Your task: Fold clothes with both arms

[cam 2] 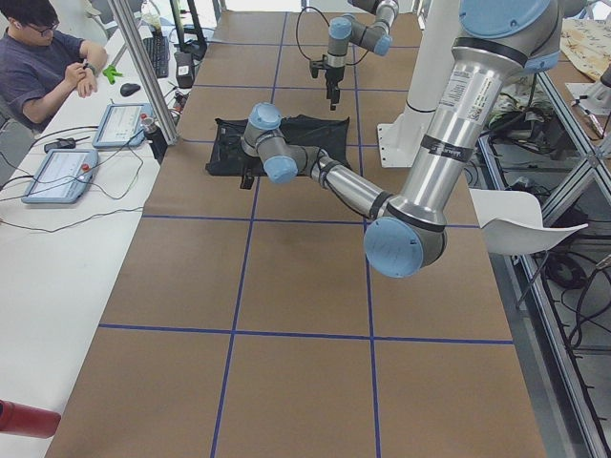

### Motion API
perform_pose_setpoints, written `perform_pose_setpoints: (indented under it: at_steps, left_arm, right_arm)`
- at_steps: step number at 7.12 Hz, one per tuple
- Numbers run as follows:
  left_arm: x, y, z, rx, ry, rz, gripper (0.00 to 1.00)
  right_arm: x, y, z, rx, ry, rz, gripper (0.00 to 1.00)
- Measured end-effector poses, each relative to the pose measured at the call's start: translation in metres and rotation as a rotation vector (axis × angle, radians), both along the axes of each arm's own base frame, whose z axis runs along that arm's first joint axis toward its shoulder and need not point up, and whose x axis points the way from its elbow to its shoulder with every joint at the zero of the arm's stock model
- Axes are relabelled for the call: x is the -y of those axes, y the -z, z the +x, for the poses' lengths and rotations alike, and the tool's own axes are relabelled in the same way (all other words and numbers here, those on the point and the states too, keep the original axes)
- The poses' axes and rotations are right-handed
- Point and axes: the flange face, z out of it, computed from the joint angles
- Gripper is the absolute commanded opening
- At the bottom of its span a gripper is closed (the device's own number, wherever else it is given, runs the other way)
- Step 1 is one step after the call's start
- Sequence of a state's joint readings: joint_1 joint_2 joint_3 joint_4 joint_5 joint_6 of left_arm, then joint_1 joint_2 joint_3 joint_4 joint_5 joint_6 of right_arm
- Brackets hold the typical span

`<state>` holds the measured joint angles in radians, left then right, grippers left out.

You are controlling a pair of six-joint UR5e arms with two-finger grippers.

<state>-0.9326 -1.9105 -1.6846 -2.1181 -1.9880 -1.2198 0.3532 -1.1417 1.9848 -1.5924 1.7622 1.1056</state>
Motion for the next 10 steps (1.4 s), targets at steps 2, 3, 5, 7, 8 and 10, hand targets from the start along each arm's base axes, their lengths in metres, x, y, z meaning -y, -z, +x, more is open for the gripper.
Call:
perform_pose_setpoints:
  at_steps: [2,3,5,7,8,10]
  left_arm:
    - [-0.003,-0.003,-0.001,0.002,-0.003,-0.004,1.00]
    - [-0.003,-0.004,-0.001,0.002,-0.003,-0.004,1.00]
    - [-0.003,-0.003,0.000,0.002,-0.004,-0.004,1.00]
    - [-0.004,-0.002,-0.001,-0.001,-0.005,-0.002,1.00]
    - [-0.004,-0.002,-0.001,-0.001,-0.005,-0.002,1.00]
    - [-0.004,-0.002,0.000,-0.001,-0.004,-0.002,1.00]
  right_arm:
    - [-0.009,0.003,-0.023,-0.090,0.045,0.067,1.00]
    - [-0.012,0.003,-0.034,-0.134,0.063,0.090,1.00]
    - [-0.016,-0.004,-0.047,-0.179,0.082,0.103,1.00]
    - [-0.014,-0.013,-0.055,-0.206,0.096,0.106,1.00]
    - [-0.014,-0.018,-0.058,-0.216,0.103,0.108,1.00]
    - [-0.014,-0.023,-0.062,-0.228,0.113,0.107,1.00]
